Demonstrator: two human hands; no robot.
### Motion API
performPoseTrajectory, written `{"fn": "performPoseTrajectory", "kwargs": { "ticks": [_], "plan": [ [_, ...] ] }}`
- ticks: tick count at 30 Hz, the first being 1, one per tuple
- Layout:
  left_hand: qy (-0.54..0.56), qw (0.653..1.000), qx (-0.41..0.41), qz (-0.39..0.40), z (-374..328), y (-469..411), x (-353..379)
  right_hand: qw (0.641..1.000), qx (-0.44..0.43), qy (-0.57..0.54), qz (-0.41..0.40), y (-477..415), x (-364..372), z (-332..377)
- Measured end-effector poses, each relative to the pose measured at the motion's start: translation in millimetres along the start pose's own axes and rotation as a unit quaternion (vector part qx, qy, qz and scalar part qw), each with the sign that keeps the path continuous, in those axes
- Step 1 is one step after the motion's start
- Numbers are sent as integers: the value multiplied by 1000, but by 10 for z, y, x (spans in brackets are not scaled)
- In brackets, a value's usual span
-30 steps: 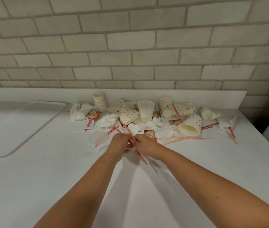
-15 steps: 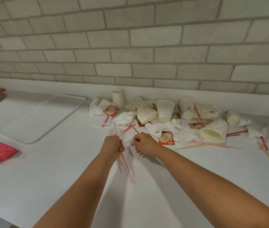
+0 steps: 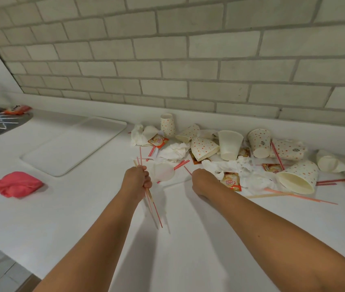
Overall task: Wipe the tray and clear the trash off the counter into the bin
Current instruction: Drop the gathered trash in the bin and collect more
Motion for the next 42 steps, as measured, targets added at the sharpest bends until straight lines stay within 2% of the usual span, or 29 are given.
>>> {"fn": "performPoseTrajectory", "kwargs": {
  "ticks": [4,9,12,16,20,25,27,29,31,33,37,42],
  "plan": [
    [7,1000,3,-5,-45,-15,-113,999,-5,25,-21,6,-4,32],
    [3,1000,9,-10,-109,-38,-242,997,30,-53,-52,-4,-30,-7],
    [7,1000,7,-13,-115,-61,-318,991,-21,-107,-80,-4,-114,74],
    [7,1000,6,-11,-109,-62,-382,989,-64,-87,-100,40,-172,289],
    [7,1000,7,-12,-138,-43,-455,978,-196,-58,-29,54,63,536],
    [9,1000,11,-23,-180,-31,-610,977,-211,-4,-17,19,108,616],
    [13,999,10,-28,-198,-20,-659,978,-203,-34,-24,8,67,653],
    [17,999,8,-33,-207,-5,-700,978,-178,-85,-67,3,-51,680],
    [21,999,10,-35,-215,14,-742,976,-132,-127,-117,-26,-180,675],
    [23,999,15,-36,-217,22,-786,974,-83,-161,-133,-70,-235,643],
    [29,999,28,-29,-245,49,-898,976,-33,-197,-87,-142,-144,649],
    [11,997,66,-37,-339,106,-1147,971,-14,-232,-47,-198,-64,704]
  ]
}}
Point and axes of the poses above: each hand's wrist, its own y-axis away from the middle knuckle, its own x-axis out of the palm, z = x × y, the point moved 5 cm from there along -y, towards the middle knuckle, and after that the axes turned 5 degrees about z, right-handed, at the moved point
